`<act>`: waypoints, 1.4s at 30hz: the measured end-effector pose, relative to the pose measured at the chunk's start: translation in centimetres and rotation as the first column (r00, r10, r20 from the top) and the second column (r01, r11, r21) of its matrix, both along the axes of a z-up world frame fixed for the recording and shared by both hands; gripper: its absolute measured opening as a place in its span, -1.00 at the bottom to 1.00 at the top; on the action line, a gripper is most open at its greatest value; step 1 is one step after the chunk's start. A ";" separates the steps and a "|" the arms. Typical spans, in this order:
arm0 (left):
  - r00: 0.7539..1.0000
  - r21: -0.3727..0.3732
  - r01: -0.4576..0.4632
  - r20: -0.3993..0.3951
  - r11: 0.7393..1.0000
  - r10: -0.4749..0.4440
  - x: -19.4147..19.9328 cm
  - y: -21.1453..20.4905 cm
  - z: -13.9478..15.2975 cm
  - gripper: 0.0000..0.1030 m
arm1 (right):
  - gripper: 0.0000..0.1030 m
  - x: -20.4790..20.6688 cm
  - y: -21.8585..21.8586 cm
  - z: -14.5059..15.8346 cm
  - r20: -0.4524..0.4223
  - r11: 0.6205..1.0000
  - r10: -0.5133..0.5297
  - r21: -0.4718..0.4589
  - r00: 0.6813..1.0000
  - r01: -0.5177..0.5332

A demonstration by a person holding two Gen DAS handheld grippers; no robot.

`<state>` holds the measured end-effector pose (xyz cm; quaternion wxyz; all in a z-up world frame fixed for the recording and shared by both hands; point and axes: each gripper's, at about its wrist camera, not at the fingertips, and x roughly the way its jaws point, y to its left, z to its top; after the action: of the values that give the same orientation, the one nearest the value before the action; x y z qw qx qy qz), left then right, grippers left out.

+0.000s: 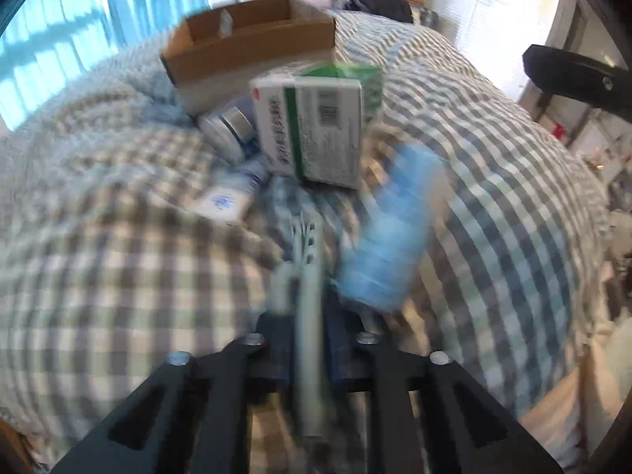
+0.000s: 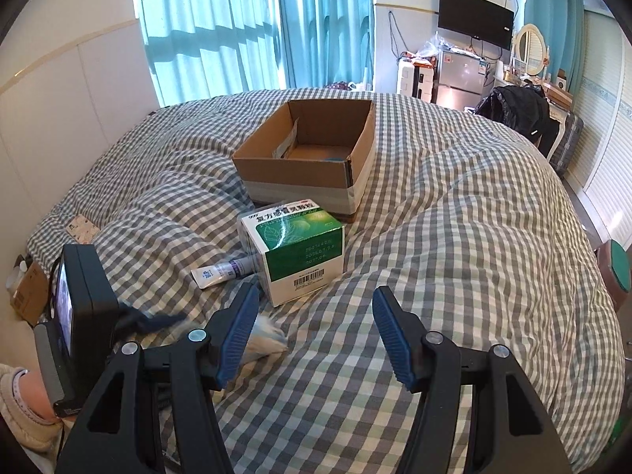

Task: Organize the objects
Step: 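Carry the cable and tissue pack to the box and release both inside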

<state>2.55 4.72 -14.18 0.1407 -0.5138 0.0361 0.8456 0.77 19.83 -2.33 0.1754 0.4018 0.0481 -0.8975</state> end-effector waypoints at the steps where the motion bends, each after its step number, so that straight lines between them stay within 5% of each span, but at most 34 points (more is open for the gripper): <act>1: 1.000 0.000 -0.004 -0.004 1.000 0.004 0.0 -0.1 -0.1 -0.78 | 0.18 -0.1 -0.2 -0.3 0.009 1.000 0.006 -0.001 1.000 -0.006; 6: 0.997 0.006 -0.036 -0.065 0.999 0.037 0.3 -1.0 1.9 -0.80 | 0.18 -0.2 -1.1 -1.2 0.029 1.000 0.030 -0.003 0.999 -0.030; 10: 0.984 -0.004 -0.102 -0.146 0.995 0.100 -0.2 -3.1 4.9 -0.80 | 0.62 -0.2 -2.3 -2.0 0.037 0.998 0.063 -0.011 0.997 -0.063; 22: 0.972 -0.051 -0.175 -0.170 0.983 0.164 -1.9 -6.6 5.4 -0.80 | 0.62 -2.2 -8.8 -8.1 0.183 0.980 0.194 0.001 0.964 -0.198; 29: 0.975 -0.043 -0.170 -0.153 0.985 0.161 -1.8 -7.0 4.9 -0.80 | 0.61 -3.3 -10.0 -10.9 0.269 0.982 0.166 0.047 0.949 -0.185; 31: 0.975 -0.039 -0.169 -0.151 0.985 0.162 -1.8 -7.1 4.9 -0.80 | 0.42 -3.0 -10.1 -10.6 0.271 0.980 0.175 0.046 0.946 -0.194; 36: 0.974 -0.030 -0.169 -0.158 0.985 0.163 -1.5 -7.2 5.3 -0.80 | 0.37 -2.2 -9.7 -9.0 0.238 0.981 0.164 0.058 0.957 -0.183; 42: 0.966 -0.010 -0.175 -0.194 0.985 0.169 -1.2 -7.0 7.7 -0.80 | 0.36 -1.1 -8.3 -3.5 0.101 0.987 0.141 0.063 0.985 -0.147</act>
<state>1.33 -2.31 -6.50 0.0557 -0.4325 0.0162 0.8997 -0.29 11.52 -5.84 0.2276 0.4459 0.1001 -0.8598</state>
